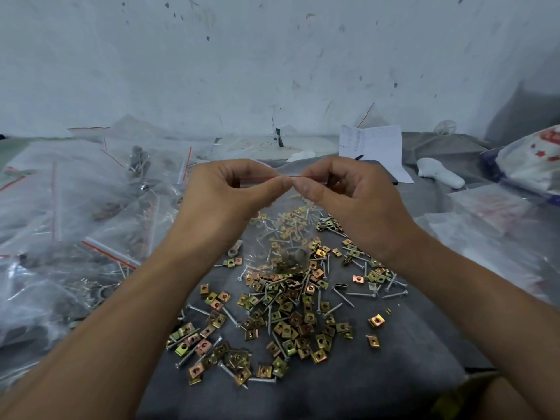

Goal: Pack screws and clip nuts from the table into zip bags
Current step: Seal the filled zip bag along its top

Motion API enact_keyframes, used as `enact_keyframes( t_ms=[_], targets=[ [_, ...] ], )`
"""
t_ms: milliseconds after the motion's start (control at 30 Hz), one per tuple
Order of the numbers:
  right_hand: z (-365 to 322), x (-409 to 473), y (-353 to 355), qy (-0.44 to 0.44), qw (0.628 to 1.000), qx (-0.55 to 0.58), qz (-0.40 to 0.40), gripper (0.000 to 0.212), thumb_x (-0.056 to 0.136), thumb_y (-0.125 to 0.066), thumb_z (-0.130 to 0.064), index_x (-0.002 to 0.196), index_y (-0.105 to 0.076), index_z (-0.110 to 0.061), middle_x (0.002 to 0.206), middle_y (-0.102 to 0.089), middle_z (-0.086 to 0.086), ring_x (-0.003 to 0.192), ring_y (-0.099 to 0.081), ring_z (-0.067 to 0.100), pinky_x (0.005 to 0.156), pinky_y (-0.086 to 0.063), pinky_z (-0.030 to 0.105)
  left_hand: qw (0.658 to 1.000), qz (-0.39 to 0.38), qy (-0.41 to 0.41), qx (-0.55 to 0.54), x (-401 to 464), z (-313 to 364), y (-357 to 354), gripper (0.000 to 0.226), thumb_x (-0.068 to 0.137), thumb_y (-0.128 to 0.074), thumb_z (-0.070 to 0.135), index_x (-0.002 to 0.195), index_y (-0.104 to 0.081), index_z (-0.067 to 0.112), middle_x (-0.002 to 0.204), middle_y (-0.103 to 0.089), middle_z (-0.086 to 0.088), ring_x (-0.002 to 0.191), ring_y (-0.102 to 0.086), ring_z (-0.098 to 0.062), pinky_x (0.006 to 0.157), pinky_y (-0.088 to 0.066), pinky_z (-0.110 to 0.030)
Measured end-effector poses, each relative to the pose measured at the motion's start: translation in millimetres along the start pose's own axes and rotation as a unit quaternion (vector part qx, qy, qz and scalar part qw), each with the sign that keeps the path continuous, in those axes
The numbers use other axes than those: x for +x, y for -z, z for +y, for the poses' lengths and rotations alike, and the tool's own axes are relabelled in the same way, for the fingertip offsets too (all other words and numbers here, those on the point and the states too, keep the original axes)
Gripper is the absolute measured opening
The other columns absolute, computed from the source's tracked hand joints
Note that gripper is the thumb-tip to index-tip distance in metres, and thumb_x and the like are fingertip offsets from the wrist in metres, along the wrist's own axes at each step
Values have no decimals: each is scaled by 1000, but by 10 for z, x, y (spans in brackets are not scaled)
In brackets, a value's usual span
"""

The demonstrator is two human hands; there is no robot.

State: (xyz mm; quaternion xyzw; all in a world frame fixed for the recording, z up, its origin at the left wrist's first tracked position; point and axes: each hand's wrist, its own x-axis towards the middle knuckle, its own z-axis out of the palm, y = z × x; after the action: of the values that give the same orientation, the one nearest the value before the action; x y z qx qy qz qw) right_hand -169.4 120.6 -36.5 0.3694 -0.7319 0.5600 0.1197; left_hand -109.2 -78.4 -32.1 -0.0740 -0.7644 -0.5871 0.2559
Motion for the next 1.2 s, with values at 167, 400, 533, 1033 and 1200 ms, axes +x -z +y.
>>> enact_keyframes(
  t_ms=[167,400,533,1033,1200],
  targets=[
    [2,-11,-5,3,1000,3,6,5,95,-75,-18,99,-75,-15,87,-73,3,80,-67,24,76,-57,37,1000,2,8,8,4,4,-21,9,88,-86,26,86,-83,18,72,-77,8,64,-67,0,59,-52,-17],
    [-9,9,1,-14,1000,8,18,3,96,-73,-19,96,-74,-16,79,-68,1,69,-58,15,65,-51,34,1000,-8,6,-26,-6,56,13,16,74,-88,35,82,-85,21,69,-76,4,59,-63,-2,56,-50,-16],
    [-5,11,6,-16,1000,23,9,3,96,-72,-18,96,-72,-16,80,-67,-8,72,-58,10,67,-49,27,999,4,6,-32,-9,53,14,10,76,-89,26,79,-83,19,66,-75,2,58,-61,-4,56,-49,-16],
    [-56,-9,17,-19,999,29,8,7,93,-76,-14,97,-73,-8,80,-71,-9,74,-65,1,71,-51,19,998,11,17,-55,3,48,76,16,72,-89,27,80,-84,14,70,-76,-5,61,-63,-8,58,-50,-18],
    [-87,-2,-17,-23,1000,16,5,7,93,-77,-16,93,-73,-10,77,-69,-12,72,-64,1,70,-50,18,999,-2,-6,-40,-8,66,12,18,73,-88,27,83,-84,12,73,-77,-7,64,-65,-6,61,-50,-17]
  ],
)
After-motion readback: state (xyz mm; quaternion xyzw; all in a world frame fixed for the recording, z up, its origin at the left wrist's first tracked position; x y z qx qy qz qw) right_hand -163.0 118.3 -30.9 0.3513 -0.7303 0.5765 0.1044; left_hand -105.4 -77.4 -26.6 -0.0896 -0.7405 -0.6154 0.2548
